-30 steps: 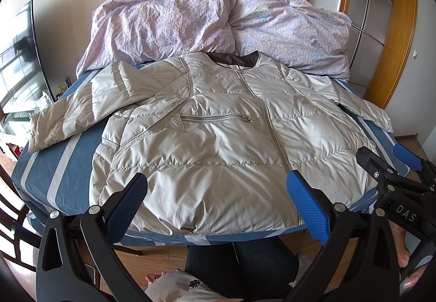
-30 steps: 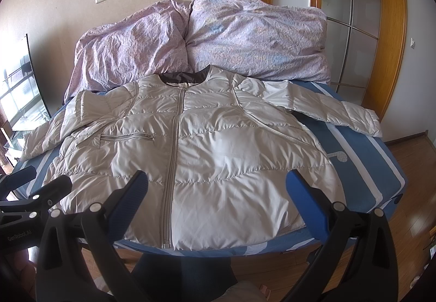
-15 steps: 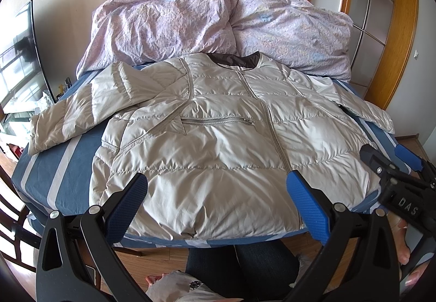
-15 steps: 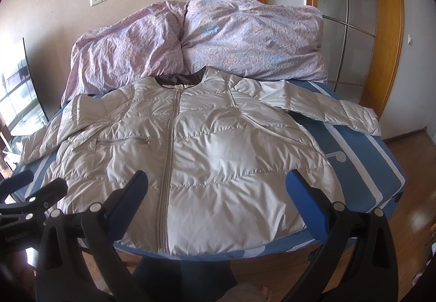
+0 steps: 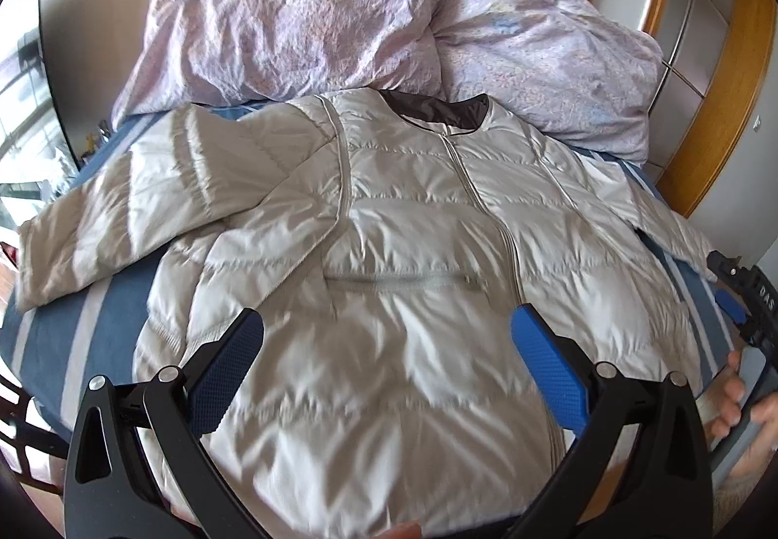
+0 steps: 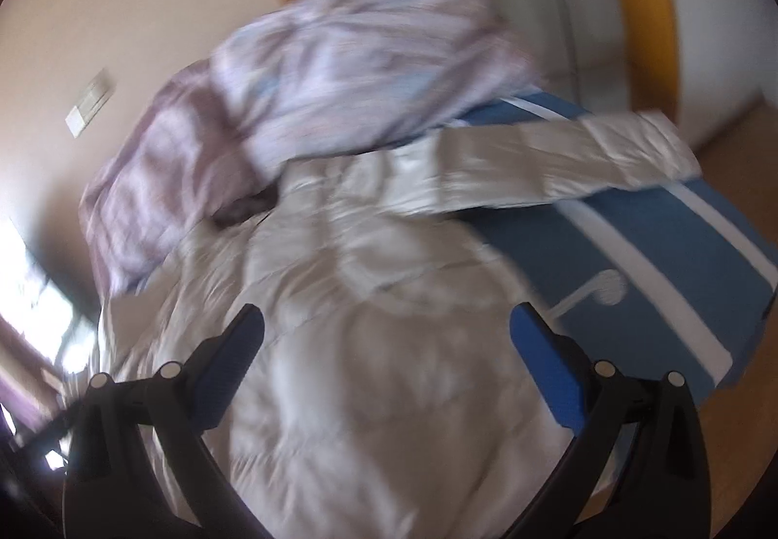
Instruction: Fold large clothes
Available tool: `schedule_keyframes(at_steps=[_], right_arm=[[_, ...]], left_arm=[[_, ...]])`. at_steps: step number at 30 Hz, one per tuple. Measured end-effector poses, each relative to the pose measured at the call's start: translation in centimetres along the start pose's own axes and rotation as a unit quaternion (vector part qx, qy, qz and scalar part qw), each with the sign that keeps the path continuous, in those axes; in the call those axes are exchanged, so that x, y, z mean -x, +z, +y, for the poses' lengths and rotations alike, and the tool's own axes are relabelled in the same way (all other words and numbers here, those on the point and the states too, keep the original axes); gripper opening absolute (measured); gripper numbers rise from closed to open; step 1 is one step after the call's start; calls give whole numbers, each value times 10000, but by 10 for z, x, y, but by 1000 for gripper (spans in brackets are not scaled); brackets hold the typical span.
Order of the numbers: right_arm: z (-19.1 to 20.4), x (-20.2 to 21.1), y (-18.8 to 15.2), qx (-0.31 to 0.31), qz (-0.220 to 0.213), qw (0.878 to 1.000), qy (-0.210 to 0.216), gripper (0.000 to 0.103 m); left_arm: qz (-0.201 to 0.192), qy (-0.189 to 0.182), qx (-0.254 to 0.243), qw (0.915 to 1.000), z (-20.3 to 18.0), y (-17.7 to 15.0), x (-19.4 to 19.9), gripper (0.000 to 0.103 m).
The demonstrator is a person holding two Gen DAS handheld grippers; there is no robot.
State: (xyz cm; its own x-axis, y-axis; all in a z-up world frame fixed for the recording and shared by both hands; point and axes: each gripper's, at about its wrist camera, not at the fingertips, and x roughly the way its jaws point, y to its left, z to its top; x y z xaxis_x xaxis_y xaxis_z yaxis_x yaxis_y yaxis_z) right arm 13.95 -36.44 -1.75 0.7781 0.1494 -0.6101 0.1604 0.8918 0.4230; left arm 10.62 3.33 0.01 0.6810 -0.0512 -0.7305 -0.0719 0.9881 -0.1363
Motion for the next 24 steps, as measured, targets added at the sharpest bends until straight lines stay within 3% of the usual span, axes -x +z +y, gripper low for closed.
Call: schedule_keyframes(at_steps=[3, 7, 11, 13, 16, 19, 24], right_arm=[[-47, -19, 32, -812, 43, 9963, -260, 101], [-115, -51, 65, -1972, 223, 9794, -374, 84], [-184, -80, 75, -3263, 385, 9437, -378, 64], [-208, -88, 74, -3708, 410, 9269, -401, 61], [-228, -94, 75, -4032, 247, 9141, -345, 56], [-238, -94, 79, -4146, 67, 9089, -432, 56], [-247, -102, 87, -4195, -29, 9053, -661, 35]], left_arm=[[218, -196, 44, 9996, 3, 21, -20, 102], [533, -511, 17, 9973, 4, 47, -45, 102], [613, -603, -153, 9962, -1, 67, -62, 102], [633, -670, -153, 9956, -2, 75, -69, 102], [592, -840, -7, 9947, 1, 88, -78, 102], [494, -893, 91, 9947, 3, 100, -87, 102], [321, -1004, 0, 9944, 1, 113, -98, 102]])
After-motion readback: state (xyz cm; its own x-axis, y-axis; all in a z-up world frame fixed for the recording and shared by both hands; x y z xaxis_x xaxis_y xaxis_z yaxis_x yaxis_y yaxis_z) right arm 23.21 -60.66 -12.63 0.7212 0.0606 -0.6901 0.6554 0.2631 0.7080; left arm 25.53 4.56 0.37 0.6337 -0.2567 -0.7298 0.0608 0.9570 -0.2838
